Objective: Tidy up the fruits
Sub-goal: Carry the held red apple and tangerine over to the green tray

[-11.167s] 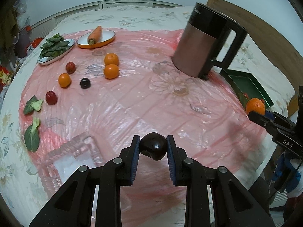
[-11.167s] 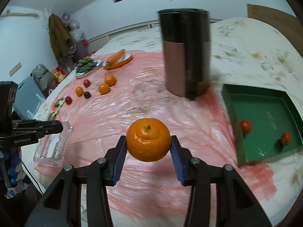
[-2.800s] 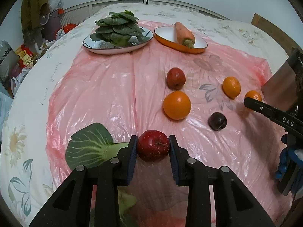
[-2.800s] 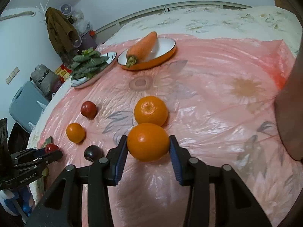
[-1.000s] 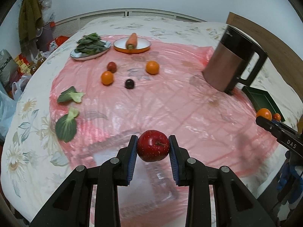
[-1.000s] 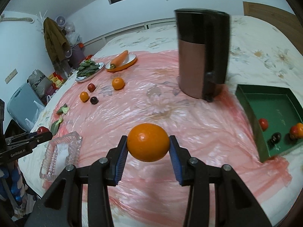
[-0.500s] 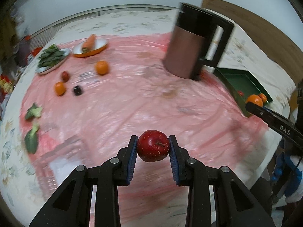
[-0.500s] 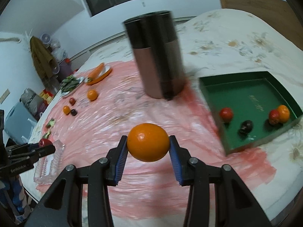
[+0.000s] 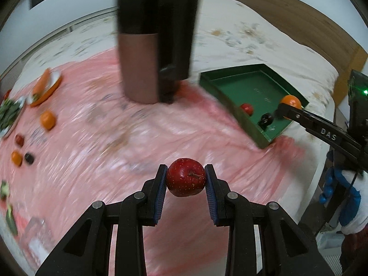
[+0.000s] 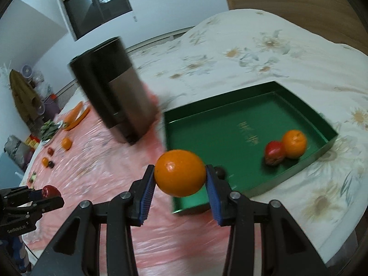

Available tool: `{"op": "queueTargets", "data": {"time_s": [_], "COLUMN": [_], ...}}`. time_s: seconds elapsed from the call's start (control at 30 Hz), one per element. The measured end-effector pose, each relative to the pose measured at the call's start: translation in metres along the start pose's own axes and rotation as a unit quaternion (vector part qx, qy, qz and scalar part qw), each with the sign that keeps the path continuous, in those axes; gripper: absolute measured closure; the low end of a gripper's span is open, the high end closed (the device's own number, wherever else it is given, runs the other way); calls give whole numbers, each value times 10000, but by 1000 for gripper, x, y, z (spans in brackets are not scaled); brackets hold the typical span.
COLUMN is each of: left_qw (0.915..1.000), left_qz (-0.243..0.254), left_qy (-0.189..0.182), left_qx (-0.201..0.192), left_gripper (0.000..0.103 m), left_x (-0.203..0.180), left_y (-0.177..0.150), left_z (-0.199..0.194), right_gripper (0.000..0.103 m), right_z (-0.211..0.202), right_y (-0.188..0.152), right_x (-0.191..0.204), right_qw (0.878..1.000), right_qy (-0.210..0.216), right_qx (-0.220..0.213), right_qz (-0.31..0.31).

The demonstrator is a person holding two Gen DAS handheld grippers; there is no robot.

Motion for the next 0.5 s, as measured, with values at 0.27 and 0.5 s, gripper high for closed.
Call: {"op": "queueTargets", "data": {"time_s": [0.27, 0.5], "left_qw": [9989, 9966], "left_qz": [374, 745], "left_qy": [-276, -360], "left_qx": [34, 39], "left_gripper": [75, 75], "left_x": [-54, -95], "left_y": [35, 65], "left_z": [34, 68], "right_gripper": [62, 62], "right_z": [17, 35], "right_y": [17, 27], "right_x": [-52, -87], "right_qw": [9994, 9983], "right_qy": [-334, -580], "right_qx": [-26, 67], "right_qz": [55, -27]}}
Point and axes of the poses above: each gripper's, at about its wrist camera, not at the fingertips, and z roughly the way its jaws point, x to its left, y to its top, the point moved 7 cm from there along z, roughly the way its jaws point, and after that the axes turned 12 degrees about -z, right-handed, at the moved point
